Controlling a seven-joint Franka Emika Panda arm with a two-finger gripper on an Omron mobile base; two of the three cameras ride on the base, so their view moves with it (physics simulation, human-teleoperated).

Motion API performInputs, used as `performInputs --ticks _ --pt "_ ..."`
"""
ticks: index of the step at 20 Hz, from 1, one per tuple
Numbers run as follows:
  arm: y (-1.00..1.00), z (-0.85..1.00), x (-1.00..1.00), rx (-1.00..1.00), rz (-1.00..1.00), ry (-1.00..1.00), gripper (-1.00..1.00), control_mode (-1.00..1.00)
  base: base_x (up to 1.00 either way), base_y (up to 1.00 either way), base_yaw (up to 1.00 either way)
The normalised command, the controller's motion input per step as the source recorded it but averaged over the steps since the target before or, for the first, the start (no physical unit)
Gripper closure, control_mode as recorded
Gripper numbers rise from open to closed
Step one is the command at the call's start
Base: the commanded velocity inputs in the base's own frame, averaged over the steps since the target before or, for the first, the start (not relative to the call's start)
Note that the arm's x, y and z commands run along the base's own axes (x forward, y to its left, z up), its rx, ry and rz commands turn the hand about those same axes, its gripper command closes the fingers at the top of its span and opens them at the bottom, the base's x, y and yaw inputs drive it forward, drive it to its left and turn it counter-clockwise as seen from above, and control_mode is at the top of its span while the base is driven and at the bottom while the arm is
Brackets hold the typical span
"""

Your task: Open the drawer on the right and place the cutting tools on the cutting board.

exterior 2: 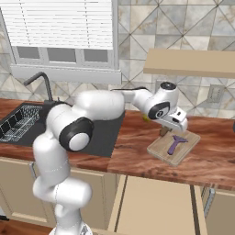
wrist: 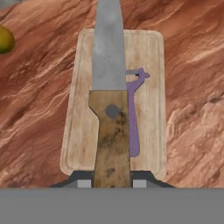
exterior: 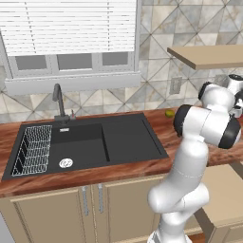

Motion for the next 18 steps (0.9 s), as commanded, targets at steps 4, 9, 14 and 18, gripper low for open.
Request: performInputs --ticks 4,9,14,18 --pt "0.02 -0.49 0.22 0.0 0.0 0.0 1.0 -1.0 0.0 0.0 0.0" --pt "0.0 -0.37 0.25 0.0 0.0 0.0 1.0 -1.0 0.0 0.0 0.0" --pt "0.0 -0.38 0.19 0.0 0.0 0.0 1.0 -1.0 0.0 0.0 0.0" --pt "0.0 -0.36 0.16 0.0 0.0 0.0 1.0 -1.0 0.0 0.0 0.0"
